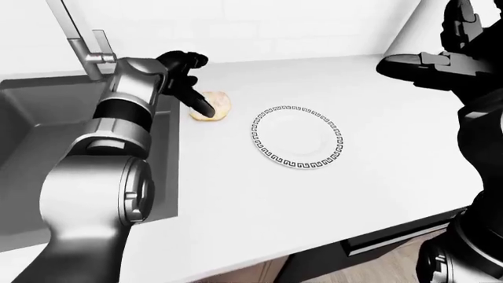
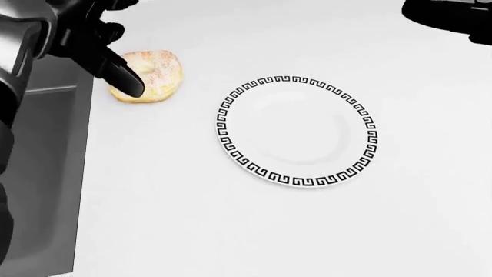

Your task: Place the pastries on the plates.

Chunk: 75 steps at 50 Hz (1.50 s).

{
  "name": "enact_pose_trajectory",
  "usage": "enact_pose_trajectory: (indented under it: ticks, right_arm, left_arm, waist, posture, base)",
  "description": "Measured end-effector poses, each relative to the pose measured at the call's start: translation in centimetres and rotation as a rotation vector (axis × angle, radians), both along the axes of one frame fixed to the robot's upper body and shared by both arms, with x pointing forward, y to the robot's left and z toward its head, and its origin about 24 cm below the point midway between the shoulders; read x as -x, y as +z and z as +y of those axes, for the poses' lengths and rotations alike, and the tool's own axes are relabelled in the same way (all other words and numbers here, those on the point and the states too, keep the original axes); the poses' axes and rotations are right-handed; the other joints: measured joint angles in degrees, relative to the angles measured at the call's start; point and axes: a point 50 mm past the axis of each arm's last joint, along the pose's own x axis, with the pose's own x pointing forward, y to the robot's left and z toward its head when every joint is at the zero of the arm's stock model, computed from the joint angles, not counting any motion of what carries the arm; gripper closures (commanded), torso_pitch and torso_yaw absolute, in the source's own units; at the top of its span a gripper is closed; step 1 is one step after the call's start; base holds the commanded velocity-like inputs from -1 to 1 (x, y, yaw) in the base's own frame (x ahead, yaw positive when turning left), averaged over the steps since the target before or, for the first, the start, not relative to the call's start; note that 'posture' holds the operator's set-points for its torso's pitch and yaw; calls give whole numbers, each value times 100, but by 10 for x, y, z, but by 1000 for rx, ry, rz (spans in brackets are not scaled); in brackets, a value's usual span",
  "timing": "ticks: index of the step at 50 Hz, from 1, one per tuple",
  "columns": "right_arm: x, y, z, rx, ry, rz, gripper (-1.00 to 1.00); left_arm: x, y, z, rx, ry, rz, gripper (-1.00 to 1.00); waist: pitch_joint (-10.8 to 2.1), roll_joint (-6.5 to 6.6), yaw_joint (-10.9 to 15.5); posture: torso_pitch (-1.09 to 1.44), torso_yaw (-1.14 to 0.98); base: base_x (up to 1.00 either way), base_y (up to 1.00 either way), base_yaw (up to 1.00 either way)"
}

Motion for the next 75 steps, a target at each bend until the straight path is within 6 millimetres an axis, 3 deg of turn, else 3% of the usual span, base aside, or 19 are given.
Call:
enact_pose_trajectory:
  ticks: [9, 29, 32, 36, 37, 40, 50, 54, 67, 75]
  right_arm:
    - [1, 1, 0, 5, -1, -1, -100]
    - [2, -4, -1, 3, -6, 5, -100]
    - [3, -5, 0, 3, -4, 5, -100]
    - [3, -4, -1, 4, -6, 3, -100]
    - [4, -5, -1, 3, -7, 2, -100]
    - [4, -5, -1, 5, -8, 1, -100]
    - [6, -4, -2, 5, -13, -4, -100]
    - [6, -4, -1, 9, -9, -3, -100]
    - [10, -4, -2, 12, -10, -7, -100]
    - [12, -5, -4, 13, -16, -7, -100]
  left_arm:
    - [-2, -13, -9, -49, -31, 6, -100]
    - [-3, -21, -12, -161, -36, -17, -100]
    - [-3, -22, -13, -171, -39, -19, -76]
    - [-3, -22, -13, -208, -36, -34, -69]
    - [-4, -22, -13, -219, -36, -37, -50]
    - [-4, -23, -14, -248, -33, -56, -28]
    - [-6, -25, -21, -353, -49, -118, 1]
    - [-6, -23, -24, -391, -61, -127, 37]
    - [-6, -8, -35, -462, -110, -135, 62]
    - [-6, 20, -46, -458, -118, -231, 72]
  waist:
    - [-14, -10, 0]
    - [-33, -14, -4]
    - [-38, -11, -2]
    - [-51, -7, -2]
    - [-57, -6, 0]
    - [-70, -1, 5]
    - [-133, 22, 2]
    - [-126, 19, -5]
    - [-20, -37, 6]
    - [15, -73, 10]
  posture:
    - [0, 0]
    - [0, 0]
    - [0, 0]
    - [0, 0]
    - [0, 0]
    - [0, 0]
    - [0, 0]
    - [0, 0]
    - [0, 0]
    - [0, 0]
  base:
    - [0, 0, 0]
    - [0, 0, 0]
    - [0, 0, 0]
    - [0, 0, 0]
    - [0, 0, 0]
    - [0, 0, 0]
    - [0, 0, 0]
    - [0, 0, 0]
    - [0, 0, 0]
    - [0, 0, 0]
